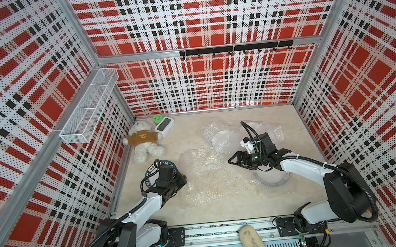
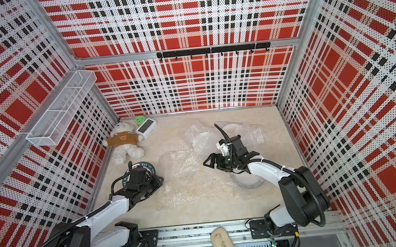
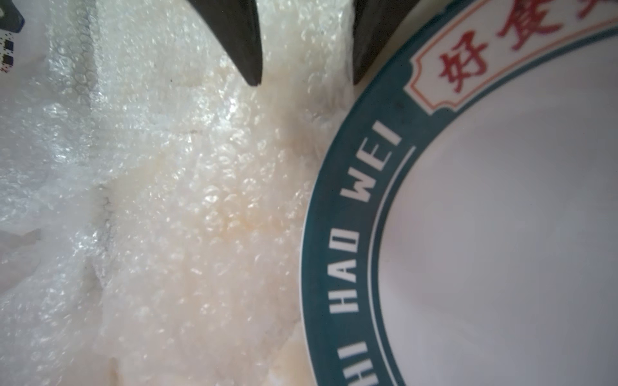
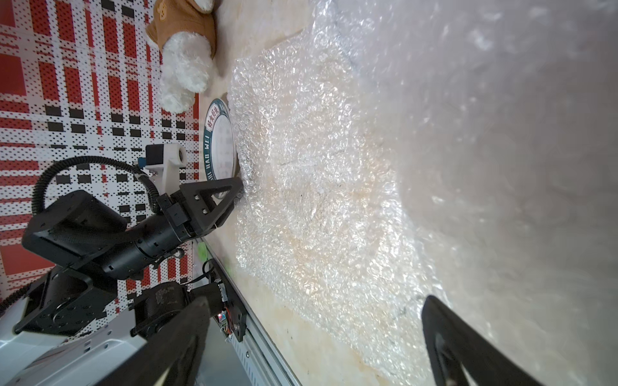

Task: Unpack dinner plates from bubble wrap
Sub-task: Adjust the bubble wrap at the center of the board.

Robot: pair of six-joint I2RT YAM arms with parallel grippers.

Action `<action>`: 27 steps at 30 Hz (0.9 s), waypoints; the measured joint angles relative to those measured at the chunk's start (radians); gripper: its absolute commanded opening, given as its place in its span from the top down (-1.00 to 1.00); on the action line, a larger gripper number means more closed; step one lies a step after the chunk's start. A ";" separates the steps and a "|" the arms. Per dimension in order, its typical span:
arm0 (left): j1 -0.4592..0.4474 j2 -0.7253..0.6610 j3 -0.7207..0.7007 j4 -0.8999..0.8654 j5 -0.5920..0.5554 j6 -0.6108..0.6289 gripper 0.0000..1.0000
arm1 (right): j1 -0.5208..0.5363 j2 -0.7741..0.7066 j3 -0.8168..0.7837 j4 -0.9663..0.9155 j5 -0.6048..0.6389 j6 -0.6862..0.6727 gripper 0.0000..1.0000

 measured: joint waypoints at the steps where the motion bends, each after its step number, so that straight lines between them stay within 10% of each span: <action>1: -0.001 0.000 0.000 -0.004 -0.007 -0.003 0.34 | 0.010 0.012 0.002 0.013 0.001 0.007 -1.00; 8: -0.004 -0.017 -0.001 -0.046 -0.034 -0.011 0.98 | 0.063 0.113 0.021 0.106 0.000 0.049 -1.00; 27: 0.161 -0.524 0.251 -0.483 0.055 0.029 1.00 | -0.087 0.046 0.150 -0.089 0.072 -0.068 -1.00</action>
